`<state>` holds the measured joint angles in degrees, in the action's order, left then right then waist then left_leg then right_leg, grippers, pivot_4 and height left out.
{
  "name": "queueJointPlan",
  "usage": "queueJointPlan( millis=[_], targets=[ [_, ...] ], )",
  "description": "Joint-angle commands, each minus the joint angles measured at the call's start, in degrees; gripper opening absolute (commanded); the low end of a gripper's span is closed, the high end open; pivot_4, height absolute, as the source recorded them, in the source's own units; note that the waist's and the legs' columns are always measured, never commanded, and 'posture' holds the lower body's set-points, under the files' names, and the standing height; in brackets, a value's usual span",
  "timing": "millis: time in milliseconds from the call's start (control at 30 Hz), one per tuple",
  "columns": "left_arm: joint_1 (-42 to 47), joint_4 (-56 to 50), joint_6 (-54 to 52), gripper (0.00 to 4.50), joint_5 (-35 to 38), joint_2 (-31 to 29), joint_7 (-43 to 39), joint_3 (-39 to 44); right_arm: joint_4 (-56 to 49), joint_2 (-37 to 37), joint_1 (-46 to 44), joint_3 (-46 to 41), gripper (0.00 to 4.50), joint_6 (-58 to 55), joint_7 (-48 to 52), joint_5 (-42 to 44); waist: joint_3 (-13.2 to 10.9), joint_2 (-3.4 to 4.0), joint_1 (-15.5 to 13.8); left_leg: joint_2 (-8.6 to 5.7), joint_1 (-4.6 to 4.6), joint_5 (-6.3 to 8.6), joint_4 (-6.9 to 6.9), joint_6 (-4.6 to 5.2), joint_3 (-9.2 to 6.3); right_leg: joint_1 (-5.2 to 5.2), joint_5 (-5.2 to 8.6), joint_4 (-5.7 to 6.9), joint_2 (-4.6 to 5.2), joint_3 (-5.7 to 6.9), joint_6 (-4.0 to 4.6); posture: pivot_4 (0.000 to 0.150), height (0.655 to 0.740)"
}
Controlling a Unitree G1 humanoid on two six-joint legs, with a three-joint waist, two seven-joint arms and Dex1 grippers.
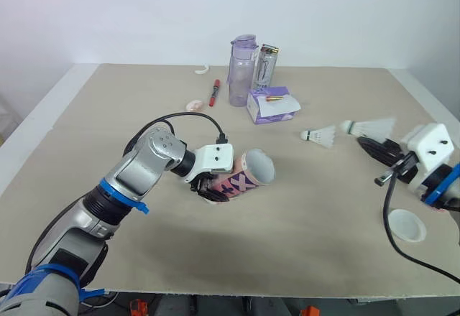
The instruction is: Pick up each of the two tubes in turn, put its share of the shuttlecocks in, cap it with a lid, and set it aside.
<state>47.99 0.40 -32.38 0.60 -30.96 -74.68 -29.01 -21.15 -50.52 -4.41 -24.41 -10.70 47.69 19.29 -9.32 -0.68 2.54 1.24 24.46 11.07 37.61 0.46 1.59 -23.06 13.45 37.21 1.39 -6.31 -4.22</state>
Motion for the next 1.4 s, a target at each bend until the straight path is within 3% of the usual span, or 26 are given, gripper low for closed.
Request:
queueJointPlan(
  millis=[33, 400, 633, 1033, 1267, 1367, 1400],
  targets=[
    [-0.58, 2.32, 0.33, 3.3, -1.88, 0.04, 0.76, -1.94, -7.81, -4.01, -2.78, 4.48, 0.21, 3.5, 5.13, 0.37, -0.06, -0.13, 0.06, 0.01, -0.08, 0.0, 0.0, -0.01, -0.01, -0.14, 0.0, -0.04, 0.0, 0.01, 0.0, 0.15, 0.74],
    [-0.99, 2.03, 0.02, 3.3, -1.88, 0.6, 1.11, -1.81, -9.64, -5.53, -10.91, 13.46, 0.21, 8.48, 11.34, 0.41, -0.07, -0.25, -0.24, -0.08, 0.16, 0.0, 0.0, 0.0, 0.08, -0.07, 0.09, -0.22, 0.53, 0.04, -0.13, 0.15, 0.74],
    [-1.18, 2.02, -0.72, 3.3, -1.69, 0.62, 1.42, -1.37, -9.87, -5.8, -11.6, 16.58, 0.21, 13.11, 14.99, -1.23, -0.08, -0.31, -0.4, -0.07, 0.19, 0.0, 0.0, 0.01, 0.05, -0.07, 0.09, -0.21, 0.51, 0.19, -0.12, 0.15, 0.74],
    [-1.07, 1.03, -1.82, 3.3, -1.46, 1.04, 1.72, -1.43, -8.73, -3.64, -13.81, 22.07, 0.21, 16.54, 14.48, -5.68, -0.08, -0.32, -0.49, -0.07, 0.2, 0.0, 0.0, 0.0, 0.03, -0.08, 0.08, -0.21, 0.51, 0.18, -0.11, 0.15, 0.74],
    [-1.05, 1.07, -1.95, 3.3, -1.5, 0.99, 1.77, -1.41, -7.02, -3.77, -19.58, 25.77, 0.21, 16.36, 15.79, -7.92, -0.1, -0.35, -0.64, -0.07, 0.2, 0.0, 0.0, 0.01, 0.06, -0.12, 0.08, -0.21, 0.53, 0.16, -0.09, 0.15, 0.74],
    [-1.08, 1.12, -1.97, 3.3, -1.48, 1.0, 1.78, -1.41, -6.49, -3.52, -22.71, 26.96, 1.03, 14.47, 16.51, -7.31, -0.11, -0.36, -0.71, -0.06, 0.21, 0.0, 0.0, 0.0, 0.06, -0.13, 0.07, -0.21, 0.53, 0.21, -0.08, 0.15, 0.74],
    [-1.1, 1.09, -2.01, 3.3, -1.46, 0.97, 1.77, -1.4, -6.59, -3.47, -23.21, 26.92, 1.5, 13.75, 16.56, -6.64, -0.11, -0.37, -0.72, -0.06, 0.21, 0.0, 0.0, 0.01, 0.06, -0.13, 0.07, -0.2, 0.53, 0.2, -0.08, 0.15, 0.74]
  ],
)
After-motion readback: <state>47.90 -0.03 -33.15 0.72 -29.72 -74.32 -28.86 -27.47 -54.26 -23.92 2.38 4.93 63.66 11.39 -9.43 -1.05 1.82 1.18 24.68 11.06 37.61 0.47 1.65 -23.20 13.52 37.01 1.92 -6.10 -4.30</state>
